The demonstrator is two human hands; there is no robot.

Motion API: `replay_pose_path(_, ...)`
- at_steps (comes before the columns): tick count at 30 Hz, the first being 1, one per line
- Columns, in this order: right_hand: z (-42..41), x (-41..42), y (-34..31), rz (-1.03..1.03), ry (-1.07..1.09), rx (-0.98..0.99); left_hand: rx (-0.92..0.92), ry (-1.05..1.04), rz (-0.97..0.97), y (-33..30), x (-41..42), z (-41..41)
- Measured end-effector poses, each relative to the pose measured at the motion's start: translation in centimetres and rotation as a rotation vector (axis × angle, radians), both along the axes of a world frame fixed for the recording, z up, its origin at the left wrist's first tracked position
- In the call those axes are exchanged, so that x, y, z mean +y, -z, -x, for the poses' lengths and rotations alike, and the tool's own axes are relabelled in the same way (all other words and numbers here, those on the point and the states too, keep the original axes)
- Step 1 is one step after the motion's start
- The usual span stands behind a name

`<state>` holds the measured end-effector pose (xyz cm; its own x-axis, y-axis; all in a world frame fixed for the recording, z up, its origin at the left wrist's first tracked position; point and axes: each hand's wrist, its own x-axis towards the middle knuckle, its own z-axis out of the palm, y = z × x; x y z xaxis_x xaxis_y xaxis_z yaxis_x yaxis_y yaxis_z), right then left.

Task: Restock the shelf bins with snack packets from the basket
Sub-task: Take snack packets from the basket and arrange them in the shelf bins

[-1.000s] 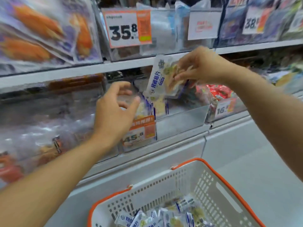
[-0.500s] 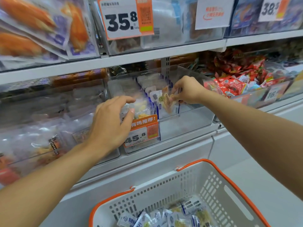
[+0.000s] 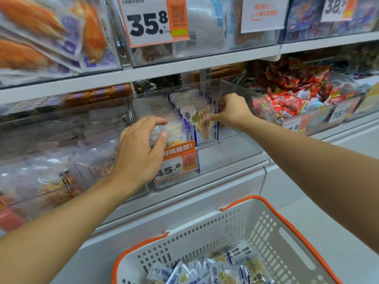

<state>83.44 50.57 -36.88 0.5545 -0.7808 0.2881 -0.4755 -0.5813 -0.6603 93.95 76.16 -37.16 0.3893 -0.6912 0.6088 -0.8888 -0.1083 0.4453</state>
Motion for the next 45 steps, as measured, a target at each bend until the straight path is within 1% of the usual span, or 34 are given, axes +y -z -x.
replay_pose_path(2, 0.3, -0.1, -0.1, 0.001, 0.021, 0.007, -0.012, 0.007, 0.011, 0.1, 0.0, -0.1)
replay_pose_path(4, 0.8, -0.1, -0.3, 0.048, 0.062, 0.009, -0.034, 0.019, 0.049, 0.1, 0.0, -0.2)
replay_pose_path(5, 1.1, 0.0, -0.5, 0.109, 0.089, -0.018, -0.073, 0.031, 0.084, -0.1, 0.2, -0.1)
replay_pose_path(6, 1.4, 0.3, -0.8, 0.210, 0.129, -0.071, -0.151, 0.047, 0.124, -0.5, 0.4, 0.2)
replay_pose_path(7, 1.8, 0.9, -1.1, 0.346, 0.174, -0.150, -0.259, 0.084, 0.160, -0.9, 0.5, 0.7)
replay_pose_path(8, 2.6, 2.0, -1.1, 0.485, 0.186, -0.247, -0.357, 0.162, 0.176, -1.1, 0.8, 1.2)
replay_pose_path(9, 3.4, 3.4, -0.8, 0.608, 0.125, -0.345, -0.417, 0.275, 0.155, -0.9, 1.0, 1.9)
replay_pose_path(10, 4.2, 5.0, 0.1, 0.702, -0.004, -0.411, -0.436, 0.400, 0.083, -0.5, 1.2, 2.4)
replay_pose_path(11, 5.2, 6.6, 1.7, 0.761, -0.174, -0.417, -0.440, 0.517, -0.042, 0.4, 1.2, 2.9)
replay_pose_path(12, 6.2, 7.4, 4.2, 0.791, -0.335, -0.356, -0.453, 0.601, -0.207, 1.4, 1.1, 3.3)
replay_pose_path(14, 9.1, 9.1, 9.9, 0.728, -0.551, -0.087, -0.486, 0.663, -0.635, 3.7, 0.8, 3.8)
replay_pose_path(15, 10.4, 9.5, 13.3, 0.641, -0.612, 0.096, -0.486, 0.651, -0.858, 4.7, 0.7, 3.8)
replay_pose_path(16, 11.4, 9.6, 16.7, 0.527, -0.653, 0.323, -0.481, 0.626, -1.068, 5.5, 0.7, 3.9)
replay_pose_path(17, 12.4, 9.9, 19.9, 0.378, -0.667, 0.602, -0.470, 0.604, -1.260, 6.1, 1.0, 4.0)
replay_pose_path(18, 13.1, 9.9, 22.9, 0.245, -0.667, 0.861, -0.463, 0.581, -1.411, 6.6, 1.2, 4.1)
replay_pose_path(19, 13.6, 10.0, 25.4, 0.132, -0.649, 1.043, -0.457, 0.560, -1.511, 7.1, 1.3, 4.1)
replay_pose_path(20, 13.9, 10.2, 27.6, 0.060, -0.632, 1.172, -0.448, 0.550, -1.563, 7.5, 1.2, 3.9)
replay_pose_path(21, 14.0, 10.6, 29.1, 0.017, -0.611, 1.208, -0.425, 0.549, -1.573, 7.8, 1.1, 3.7)
replay_pose_path(24, 13.0, 11.2, 31.8, -0.026, -0.545, 1.162, -0.345, 0.570, -1.484, 8.1, 0.6, 2.8)
replay_pose_path(25, 12.5, 11.1, 32.2, -0.075, -0.523, 1.121, -0.334, 0.569, -1.461, 8.1, 0.5, 2.5)
replay_pose_path(28, 11.0, 10.0, 30.5, -0.281, -0.474, 0.903, -0.327, 0.542, -1.472, 8.1, 0.5, 1.5)
replay_pose_path(30, 10.5, 8.9, 26.6, -0.449, -0.460, 0.749, -0.302, 0.515, -1.476, 8.0, 0.5, 1.1)
replay_pose_path(33, 10.7, 8.0, 17.8, -0.680, -0.501, 0.577, -0.192, 0.478, -1.424, 7.7, 0.5, 0.7)
replay_pose_path(36, 11.5, 8.2, 9.9, -0.800, -0.540, 0.456, -0.045, 0.477, -1.312, 7.1, 0.5, 0.8)
replay_pose_path(37, 11.9, 8.4, 7.8, -0.824, -0.552, 0.416, 0.049, 0.488, -1.262, 6.9, 0.5, 0.9)
replay_pose_path(38, 12.3, 8.9, 6.0, -0.832, -0.563, 0.385, 0.199, 0.499, -1.201, 6.6, 0.5, 1.2)
replay_pose_path(40, 13.2, 10.0, 3.5, -0.824, -0.581, 0.298, 0.582, 0.517, -1.032, 5.9, 0.6, 2.0)
replay_pose_path(41, 13.5, 10.5, 3.0, -0.864, -0.583, 0.227, 0.755, 0.513, -0.954, 5.7, 0.6, 2.4)
replay_pose_path(42, 13.8, 11.0, 2.3, -0.928, -0.574, 0.140, 0.860, 0.507, -0.899, 5.1, 0.7, 2.7)
replay_pose_path(43, 14.1, 11.4, 1.8, -1.004, -0.573, 0.046, 0.915, 0.527, -0.887, 4.5, 0.9, 3.1)
replay_pose_path(45, 14.4, 11.9, 1.0, -1.188, -0.639, -0.155, 0.979, 0.635, -0.935, 3.3, 1.5, 3.7)
